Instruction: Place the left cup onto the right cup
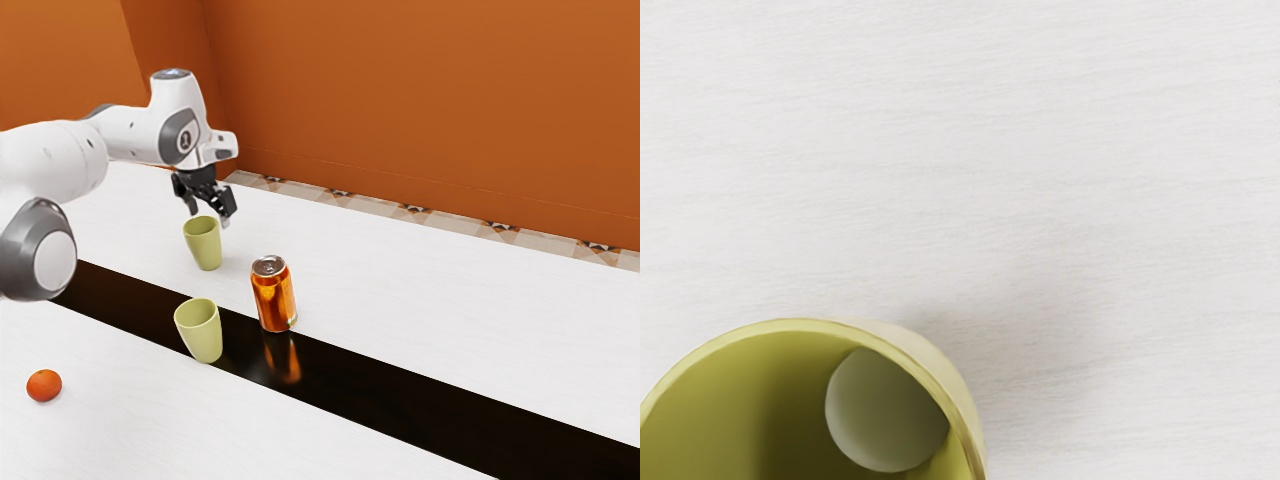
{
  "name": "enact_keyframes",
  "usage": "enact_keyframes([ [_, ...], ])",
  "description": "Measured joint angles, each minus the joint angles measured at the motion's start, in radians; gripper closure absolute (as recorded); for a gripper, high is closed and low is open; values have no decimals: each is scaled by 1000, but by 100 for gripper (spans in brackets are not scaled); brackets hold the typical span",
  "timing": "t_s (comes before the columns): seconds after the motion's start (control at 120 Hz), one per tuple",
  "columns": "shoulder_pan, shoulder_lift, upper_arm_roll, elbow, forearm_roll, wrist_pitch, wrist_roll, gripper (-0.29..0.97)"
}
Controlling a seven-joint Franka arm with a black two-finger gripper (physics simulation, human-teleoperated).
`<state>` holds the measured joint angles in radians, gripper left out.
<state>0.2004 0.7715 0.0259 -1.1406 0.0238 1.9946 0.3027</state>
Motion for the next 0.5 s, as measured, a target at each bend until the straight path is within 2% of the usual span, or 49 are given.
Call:
enact_keyframes([
  [0.375, 16, 57, -31, 31, -2, 18, 68, 0],
  [0.5, 18, 70, -37, 30, -3, 26, 82, 8],
])
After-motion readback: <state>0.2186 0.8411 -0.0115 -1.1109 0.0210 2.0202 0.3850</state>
